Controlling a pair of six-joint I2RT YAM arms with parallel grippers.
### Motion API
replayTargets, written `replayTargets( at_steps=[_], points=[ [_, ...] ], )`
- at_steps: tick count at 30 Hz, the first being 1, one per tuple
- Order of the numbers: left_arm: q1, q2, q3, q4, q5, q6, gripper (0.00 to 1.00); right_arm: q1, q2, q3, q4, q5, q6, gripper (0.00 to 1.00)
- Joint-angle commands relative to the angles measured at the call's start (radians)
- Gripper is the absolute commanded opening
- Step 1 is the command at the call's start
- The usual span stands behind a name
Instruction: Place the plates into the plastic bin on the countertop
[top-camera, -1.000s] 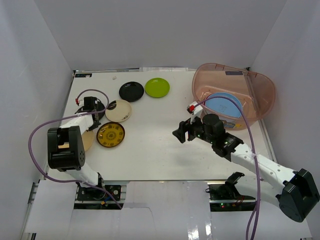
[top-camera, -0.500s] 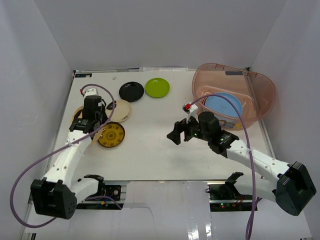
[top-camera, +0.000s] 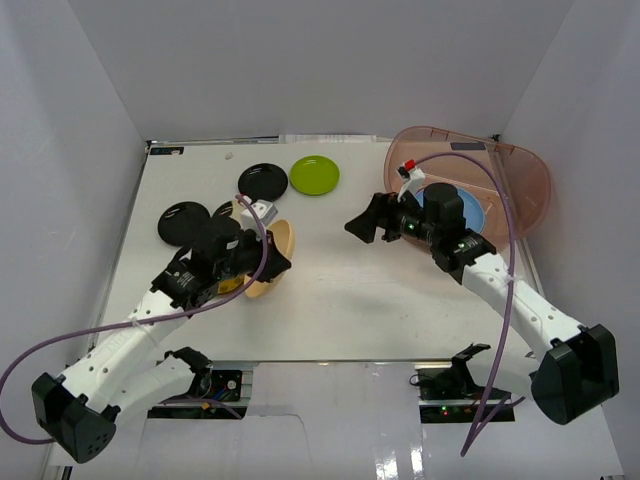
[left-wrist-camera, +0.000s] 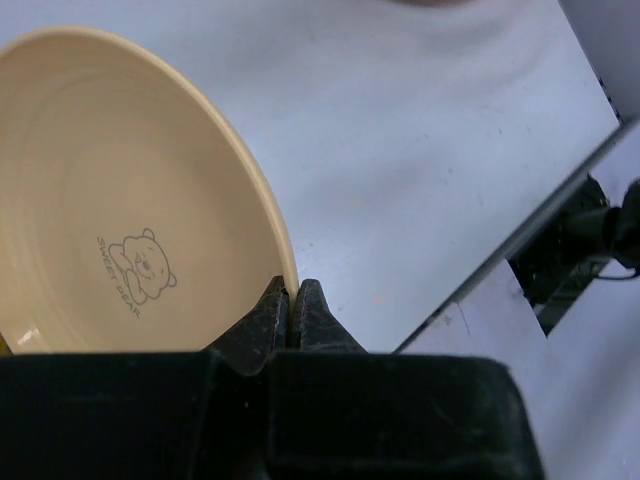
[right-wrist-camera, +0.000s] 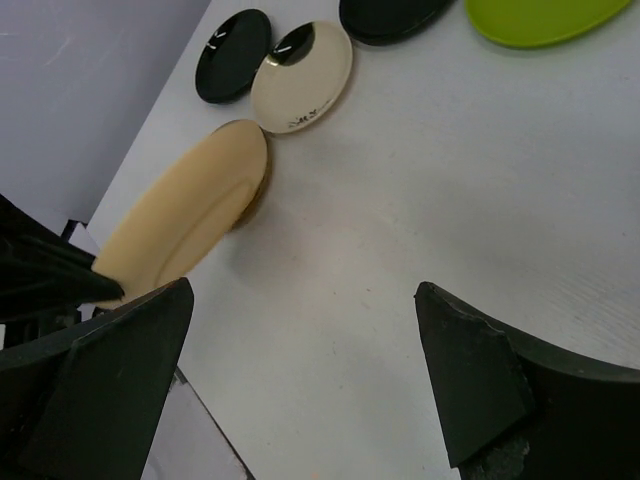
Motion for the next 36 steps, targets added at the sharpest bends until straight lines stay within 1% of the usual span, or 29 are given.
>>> replayTargets(
  at_steps=[1,3,4,6,8,11,14,17,19,20,22,23,24,25,26,27,28,29,30,31,32,33,36],
  points=[
    [-0.078,0.049,0.004,0.076,0.083,0.045,0.00,0.016,0.062,0.118,-0.076,-0.092,0.023,0.98],
    [-0.128,0.083,0.012,0.085,0.080,0.063,0.00,0.047,0.094,0.182,-0.122,-0.043,0.017,0.92],
    [-0.142,0.111,0.018,0.093,0.074,0.069,0.00,0.085,0.128,0.202,-0.144,-0.020,0.015,0.91],
    [-0.181,0.139,0.024,0.104,0.066,0.086,0.00,0.119,0.160,0.236,-0.179,0.023,0.021,0.90],
    [-0.202,0.169,0.033,0.108,0.052,0.097,0.00,0.150,0.202,0.236,-0.176,0.042,0.072,0.90],
    [-0.207,0.177,0.035,0.118,0.057,0.106,0.00,0.185,0.249,0.219,-0.168,0.069,0.132,0.90],
    [-0.208,0.163,0.020,0.121,0.049,0.132,0.00,0.225,0.301,0.216,-0.152,0.057,0.173,0.90],
    [-0.210,0.134,-0.006,0.124,0.069,0.134,0.00,0.277,0.347,0.234,-0.179,0.097,0.184,0.90],
    [-0.213,0.116,-0.028,0.124,0.081,0.135,0.00,0.293,0.373,0.227,-0.164,0.066,0.208,0.90],
    [-0.221,0.111,-0.033,0.124,0.081,0.138,0.00,0.297,0.378,0.213,-0.153,0.037,0.239,0.92],
    [-0.231,0.099,-0.036,0.122,0.077,0.138,0.00,0.319,0.389,0.205,-0.142,0.039,0.259,0.97],
    [-0.239,0.093,-0.036,0.122,0.077,0.138,0.00,0.323,0.393,0.207,-0.147,0.037,0.264,0.92],
    [-0.244,0.082,-0.040,0.122,0.067,0.137,0.00,0.329,0.395,0.210,-0.161,0.036,0.271,0.80],
    [-0.244,0.076,-0.042,0.121,0.058,0.137,0.00,0.330,0.394,0.208,-0.161,0.036,0.277,0.80],
    [-0.244,0.074,-0.042,0.119,0.051,0.140,0.00,0.331,0.389,0.205,-0.158,0.036,0.285,0.67],
    [-0.244,0.073,-0.042,0.115,0.043,0.140,0.02,0.331,0.381,0.196,-0.153,0.042,0.300,0.60],
    [-0.245,0.074,-0.040,0.112,0.028,0.140,0.06,0.330,0.360,0.190,-0.144,0.051,0.308,0.52],
    [-0.244,0.073,-0.040,0.110,0.020,0.140,0.12,0.330,0.349,0.185,-0.123,0.066,0.314,0.33],
    [-0.244,0.073,-0.039,0.107,0.014,0.138,0.25,0.331,0.337,0.184,-0.119,0.075,0.319,0.26],
    [-0.244,0.070,-0.040,0.108,0.005,0.137,0.31,0.330,0.331,0.185,-0.119,0.088,0.322,0.20],
    [-0.244,0.061,-0.040,0.107,-0.012,0.134,0.37,0.331,0.326,0.187,-0.118,0.107,0.322,0.11],
    [-0.245,0.054,-0.043,0.108,-0.023,0.129,0.50,0.331,0.320,0.188,-0.118,0.120,0.320,0.08],
    [-0.245,0.015,-0.045,0.110,-0.080,0.115,0.65,0.319,0.273,0.201,-0.116,0.190,0.302,0.08]
  ],
)
